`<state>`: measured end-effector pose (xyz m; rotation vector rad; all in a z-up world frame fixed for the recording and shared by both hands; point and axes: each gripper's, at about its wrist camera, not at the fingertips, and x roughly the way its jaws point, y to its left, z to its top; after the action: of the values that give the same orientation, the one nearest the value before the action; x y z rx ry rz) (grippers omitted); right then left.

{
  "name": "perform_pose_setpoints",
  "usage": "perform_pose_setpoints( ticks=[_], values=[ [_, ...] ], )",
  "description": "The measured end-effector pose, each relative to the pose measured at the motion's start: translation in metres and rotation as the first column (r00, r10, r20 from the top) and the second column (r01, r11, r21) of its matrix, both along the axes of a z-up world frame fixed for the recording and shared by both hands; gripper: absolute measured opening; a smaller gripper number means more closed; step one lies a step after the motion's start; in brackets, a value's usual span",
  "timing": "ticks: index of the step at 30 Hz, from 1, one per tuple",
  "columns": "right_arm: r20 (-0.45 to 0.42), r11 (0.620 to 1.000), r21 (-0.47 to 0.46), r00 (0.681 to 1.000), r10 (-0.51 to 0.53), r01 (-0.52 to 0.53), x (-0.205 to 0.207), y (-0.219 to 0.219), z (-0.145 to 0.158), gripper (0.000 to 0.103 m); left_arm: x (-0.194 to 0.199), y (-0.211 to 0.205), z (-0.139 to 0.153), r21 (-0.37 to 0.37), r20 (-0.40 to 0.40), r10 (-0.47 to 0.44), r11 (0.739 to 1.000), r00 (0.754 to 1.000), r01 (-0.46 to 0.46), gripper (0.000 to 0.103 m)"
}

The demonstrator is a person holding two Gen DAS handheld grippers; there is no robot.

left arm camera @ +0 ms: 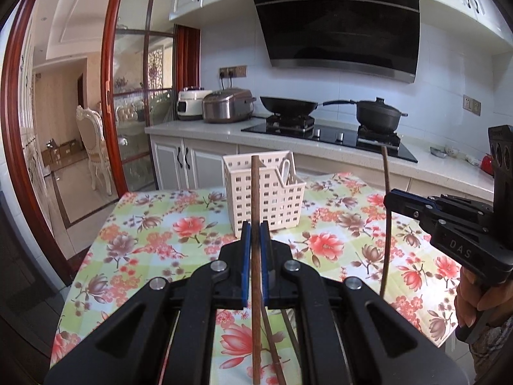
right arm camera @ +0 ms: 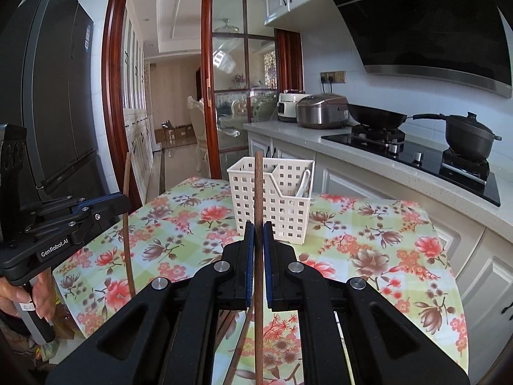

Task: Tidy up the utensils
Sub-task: 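Lift both chopsticks upright and carry them toward the caddy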

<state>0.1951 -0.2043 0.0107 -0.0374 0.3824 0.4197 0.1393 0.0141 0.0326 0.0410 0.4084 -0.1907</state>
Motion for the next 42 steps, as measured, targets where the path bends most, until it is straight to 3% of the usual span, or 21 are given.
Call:
perform_pose_setpoints(
  ticks=[11,22,42],
  values=[
    [0.039,1.0,0.006,0.999,0.005,-0.006,-0.014,-0.003,0.007,0.006,-0.011,-0.011,0.006,0.028,0.039,-0.023,0.999,0.999,0.022,0.006],
    [0.056,1.0,0.001,0.998,0.001,-0.001,-0.009,-0.001,0.015,0.006,-0.002,-0.001,0.016,0.001,0.057,-0.028,1.0,0.998,0.028,0.006],
    [0.059,1.0,0.015,0.998,0.011,-0.012,0.047,0.001,0.045,0.006,0.046,-0.011,0.052,0.029,0.114,-0.078,0.997,0.99,0.075,0.006]
  ],
)
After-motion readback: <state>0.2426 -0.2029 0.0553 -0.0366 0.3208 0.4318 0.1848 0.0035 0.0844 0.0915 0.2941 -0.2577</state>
